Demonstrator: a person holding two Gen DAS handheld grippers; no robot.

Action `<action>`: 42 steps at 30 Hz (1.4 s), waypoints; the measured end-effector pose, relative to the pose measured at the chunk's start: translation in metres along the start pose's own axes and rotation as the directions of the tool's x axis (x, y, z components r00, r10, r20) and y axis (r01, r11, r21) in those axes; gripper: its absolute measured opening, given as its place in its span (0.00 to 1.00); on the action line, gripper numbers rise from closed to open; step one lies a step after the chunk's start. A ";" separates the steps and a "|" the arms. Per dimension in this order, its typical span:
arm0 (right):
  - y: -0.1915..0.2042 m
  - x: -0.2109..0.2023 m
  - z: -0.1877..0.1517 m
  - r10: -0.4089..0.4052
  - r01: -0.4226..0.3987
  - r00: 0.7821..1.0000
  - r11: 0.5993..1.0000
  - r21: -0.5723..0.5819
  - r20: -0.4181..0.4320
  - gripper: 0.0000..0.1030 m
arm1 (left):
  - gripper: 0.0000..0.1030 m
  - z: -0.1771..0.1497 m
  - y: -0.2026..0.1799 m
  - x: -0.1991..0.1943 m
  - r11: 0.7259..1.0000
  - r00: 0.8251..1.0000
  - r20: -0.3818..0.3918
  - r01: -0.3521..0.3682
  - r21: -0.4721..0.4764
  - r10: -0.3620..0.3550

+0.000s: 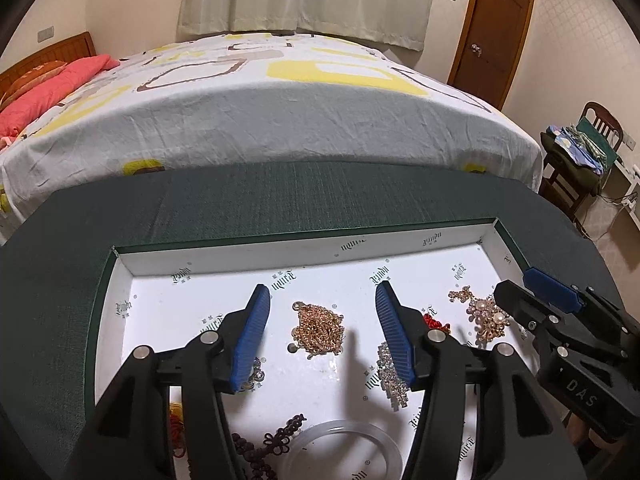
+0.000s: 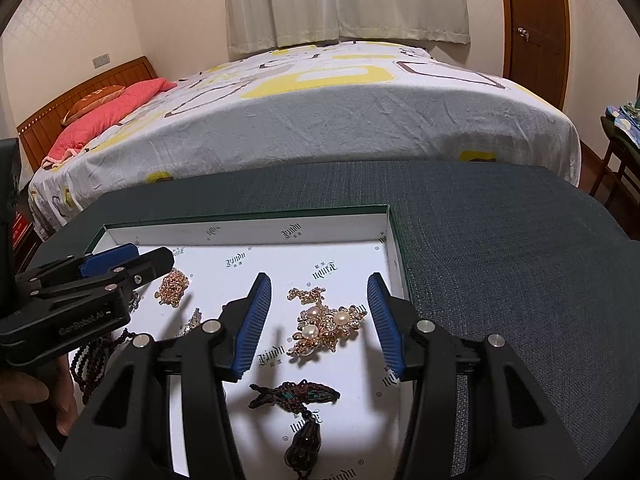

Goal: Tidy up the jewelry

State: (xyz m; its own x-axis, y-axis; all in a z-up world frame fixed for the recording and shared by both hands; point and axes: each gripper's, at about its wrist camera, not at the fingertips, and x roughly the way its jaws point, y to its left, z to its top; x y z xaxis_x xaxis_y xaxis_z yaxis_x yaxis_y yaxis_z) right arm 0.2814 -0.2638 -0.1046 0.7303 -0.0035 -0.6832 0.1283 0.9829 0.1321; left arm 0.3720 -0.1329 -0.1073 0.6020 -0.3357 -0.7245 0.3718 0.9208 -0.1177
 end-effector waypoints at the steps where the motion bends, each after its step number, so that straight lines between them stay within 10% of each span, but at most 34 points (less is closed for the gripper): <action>1: 0.000 0.000 0.000 -0.002 0.002 1.000 1.000 -0.001 0.000 0.48 | 0.53 0.000 0.000 0.000 1.000 1.000 0.003 -0.002 0.001 0.002; 20: 0.002 -0.017 -0.002 -0.011 0.011 1.000 1.000 -0.008 0.019 0.52 | 0.56 -0.011 -0.005 -0.034 0.999 0.997 0.072 -0.037 0.019 0.036; 42: 0.024 -0.142 -0.047 -0.040 0.044 0.993 0.999 -0.031 0.115 0.75 | 0.76 -0.076 -0.013 -0.167 0.988 0.960 0.238 -0.132 -0.086 0.149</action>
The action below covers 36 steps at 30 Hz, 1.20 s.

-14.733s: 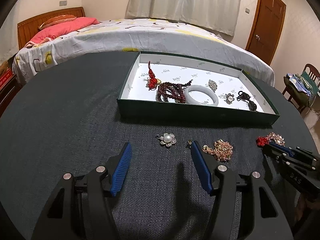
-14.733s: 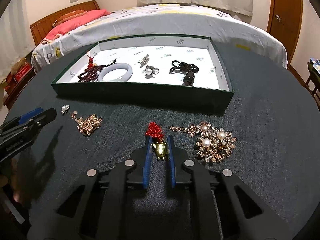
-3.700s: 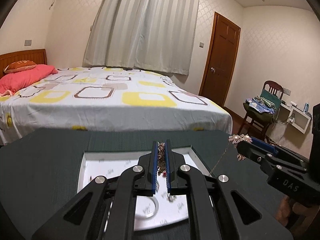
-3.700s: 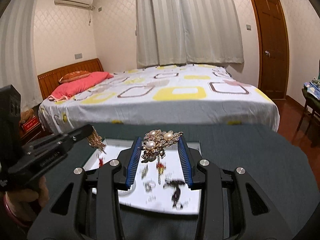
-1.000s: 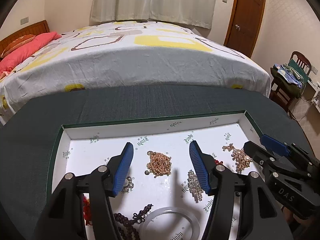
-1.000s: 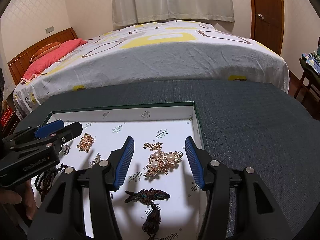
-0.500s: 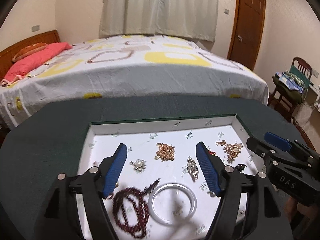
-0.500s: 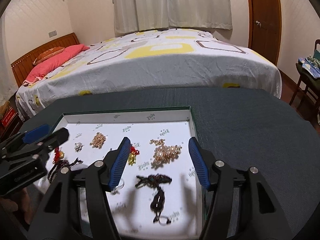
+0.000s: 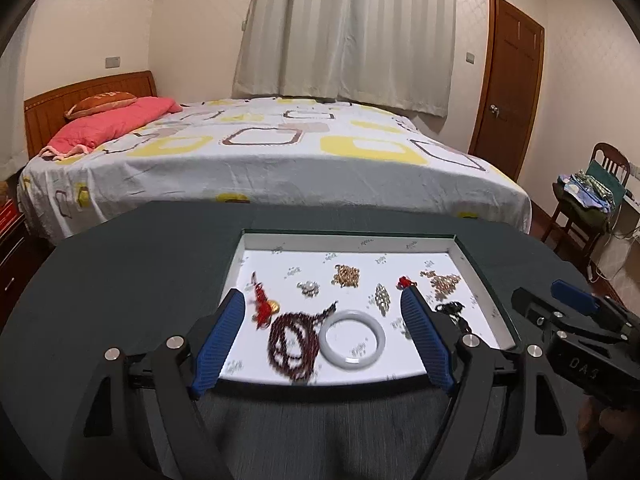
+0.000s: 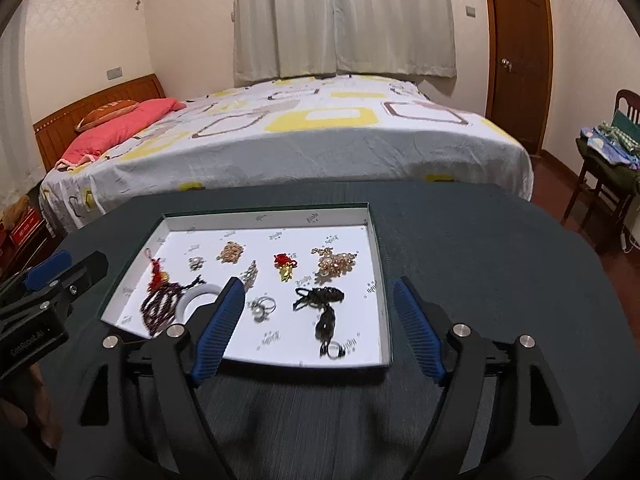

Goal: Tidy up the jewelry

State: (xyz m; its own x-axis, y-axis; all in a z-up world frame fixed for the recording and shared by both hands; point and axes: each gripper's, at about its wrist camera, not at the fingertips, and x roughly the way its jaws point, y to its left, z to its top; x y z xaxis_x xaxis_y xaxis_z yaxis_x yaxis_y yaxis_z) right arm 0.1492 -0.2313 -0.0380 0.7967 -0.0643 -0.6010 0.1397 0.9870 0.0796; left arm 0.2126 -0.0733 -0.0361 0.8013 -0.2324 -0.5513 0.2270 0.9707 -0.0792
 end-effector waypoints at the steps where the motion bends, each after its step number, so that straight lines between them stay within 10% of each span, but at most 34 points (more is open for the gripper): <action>1: 0.001 -0.007 -0.001 -0.001 0.001 1.000 1.000 -0.003 0.007 0.76 | 0.77 -0.002 0.000 -0.006 1.000 1.000 0.003 -0.007 0.000 0.007; 36: 0.012 -0.100 -0.030 -0.005 0.008 0.993 1.000 -0.027 0.117 0.86 | 0.81 -0.031 0.010 -0.091 0.995 0.992 0.085 -0.095 -0.025 0.097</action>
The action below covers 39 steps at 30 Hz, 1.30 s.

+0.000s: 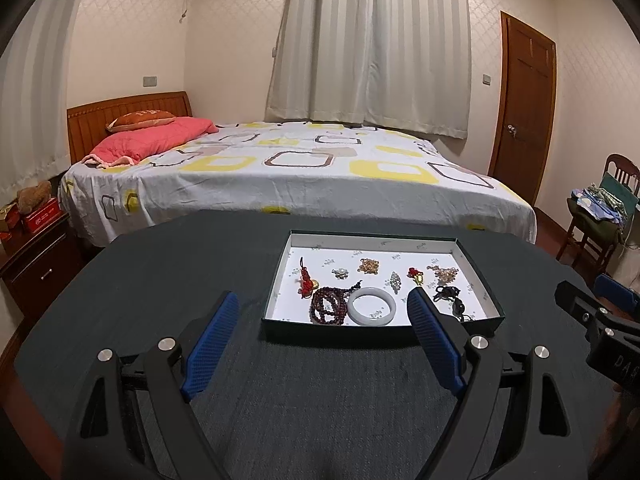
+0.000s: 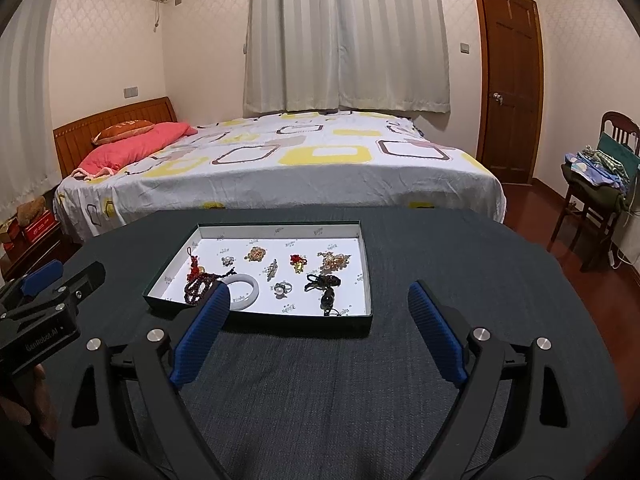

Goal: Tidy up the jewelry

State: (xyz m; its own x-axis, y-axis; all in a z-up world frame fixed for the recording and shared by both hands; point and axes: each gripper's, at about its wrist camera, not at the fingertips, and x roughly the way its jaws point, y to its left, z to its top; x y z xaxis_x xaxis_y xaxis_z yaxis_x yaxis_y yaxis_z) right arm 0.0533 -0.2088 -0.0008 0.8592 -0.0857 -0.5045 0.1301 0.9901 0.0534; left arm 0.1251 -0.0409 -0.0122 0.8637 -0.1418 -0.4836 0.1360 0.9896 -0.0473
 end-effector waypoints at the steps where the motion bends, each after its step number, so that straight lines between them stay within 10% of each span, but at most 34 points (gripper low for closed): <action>1: -0.001 0.000 0.000 0.000 0.000 1.000 1.000 0.001 0.000 0.86 | 0.81 0.000 0.000 -0.001 1.000 1.000 0.000 0.002 0.000 -0.002; 39: -0.002 -0.001 0.003 0.002 -0.002 1.000 1.000 0.003 0.005 0.86 | 0.81 -0.004 -0.002 0.001 1.000 1.000 -0.008 -0.019 0.002 0.019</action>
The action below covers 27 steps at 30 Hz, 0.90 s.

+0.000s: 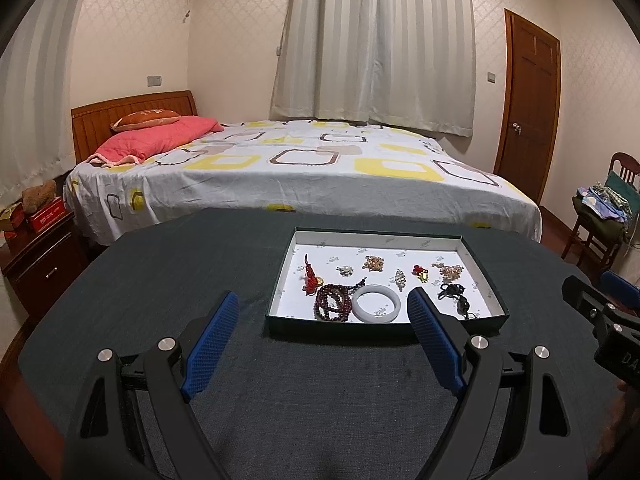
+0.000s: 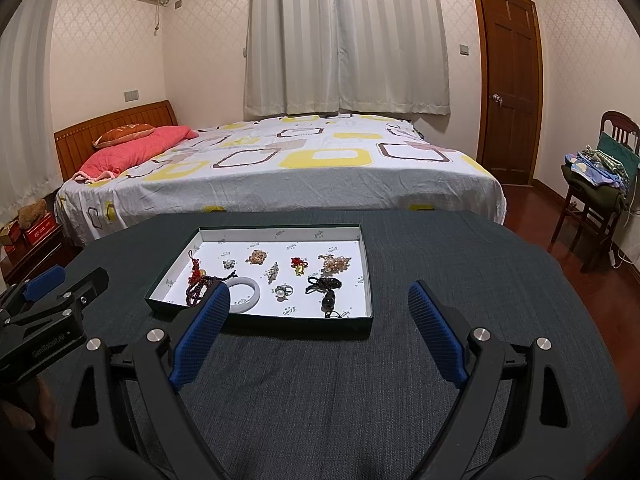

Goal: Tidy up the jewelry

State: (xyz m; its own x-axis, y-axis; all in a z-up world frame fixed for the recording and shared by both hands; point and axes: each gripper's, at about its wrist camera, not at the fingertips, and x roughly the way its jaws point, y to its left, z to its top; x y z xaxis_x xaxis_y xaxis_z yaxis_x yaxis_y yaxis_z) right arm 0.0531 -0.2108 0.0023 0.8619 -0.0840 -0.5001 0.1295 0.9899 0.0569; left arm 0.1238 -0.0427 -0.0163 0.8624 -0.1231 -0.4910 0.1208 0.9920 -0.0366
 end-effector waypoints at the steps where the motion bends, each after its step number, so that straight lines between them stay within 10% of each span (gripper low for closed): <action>1: 0.000 0.000 0.000 0.000 0.000 1.000 1.000 -0.001 0.000 0.86 | 0.81 0.000 0.001 0.001 1.000 1.000 -0.005 0.010 -0.005 -0.010; 27: 0.002 0.000 -0.001 0.000 0.000 1.000 1.000 0.000 -0.003 0.86 | 0.83 -0.001 -0.006 0.002 1.000 1.000 0.014 0.024 0.016 -0.024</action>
State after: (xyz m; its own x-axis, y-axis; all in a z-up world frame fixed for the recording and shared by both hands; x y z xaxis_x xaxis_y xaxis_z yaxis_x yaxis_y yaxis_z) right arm 0.0531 -0.2090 0.0012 0.8605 -0.0838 -0.5026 0.1294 0.9900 0.0565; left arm 0.1239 -0.0486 -0.0182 0.8659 -0.1477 -0.4780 0.1497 0.9881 -0.0343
